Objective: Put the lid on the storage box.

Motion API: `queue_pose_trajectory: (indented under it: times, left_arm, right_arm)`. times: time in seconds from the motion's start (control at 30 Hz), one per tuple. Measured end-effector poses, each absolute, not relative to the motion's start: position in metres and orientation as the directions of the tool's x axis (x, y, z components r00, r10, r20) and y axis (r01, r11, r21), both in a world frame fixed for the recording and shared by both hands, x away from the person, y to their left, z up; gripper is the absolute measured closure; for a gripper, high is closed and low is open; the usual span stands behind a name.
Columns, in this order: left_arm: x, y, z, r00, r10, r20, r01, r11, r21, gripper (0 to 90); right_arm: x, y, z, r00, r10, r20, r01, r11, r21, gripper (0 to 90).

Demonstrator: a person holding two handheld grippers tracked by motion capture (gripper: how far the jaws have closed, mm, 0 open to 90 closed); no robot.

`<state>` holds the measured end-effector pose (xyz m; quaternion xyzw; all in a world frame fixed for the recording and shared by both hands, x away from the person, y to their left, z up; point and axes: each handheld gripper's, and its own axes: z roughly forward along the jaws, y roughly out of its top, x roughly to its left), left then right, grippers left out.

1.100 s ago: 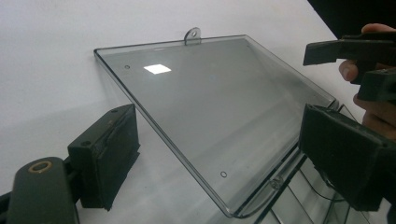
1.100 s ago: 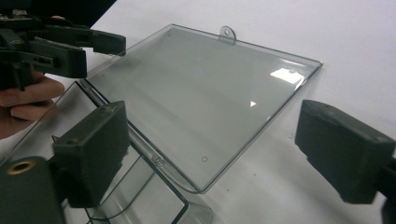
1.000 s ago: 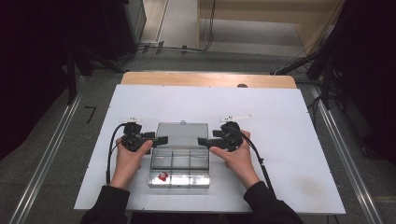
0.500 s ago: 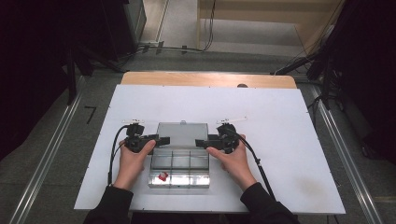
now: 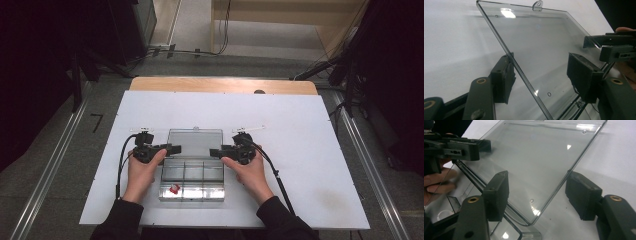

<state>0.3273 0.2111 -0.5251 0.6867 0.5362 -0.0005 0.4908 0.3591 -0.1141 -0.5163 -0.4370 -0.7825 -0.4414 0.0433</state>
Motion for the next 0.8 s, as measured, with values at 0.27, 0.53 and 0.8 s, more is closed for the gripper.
queue_pose_trajectory:
  times: [0.27, 0.53, 0.8]
  left_arm:
    - [0.325, 0.215, -0.521, 0.458, 0.707, -0.539, 0.716, 0.067, 0.695, 51.0]
    - [0.321, 0.221, -0.515, 0.493, 0.686, -0.535, 0.681, 0.079, 0.728, 61.3]
    - [0.316, 0.227, -0.509, 0.544, 0.650, -0.530, 0.649, 0.075, 0.757, 70.9]
  right_arm:
    - [0.357, -0.116, -0.513, -0.637, 0.626, 0.448, 0.698, 0.224, 0.680, 47.4]
    - [0.356, -0.122, -0.508, -0.660, 0.606, 0.445, 0.671, 0.207, 0.712, 59.8]
    - [0.351, -0.129, -0.502, -0.706, 0.569, 0.421, 0.620, 0.210, 0.756, 71.3]
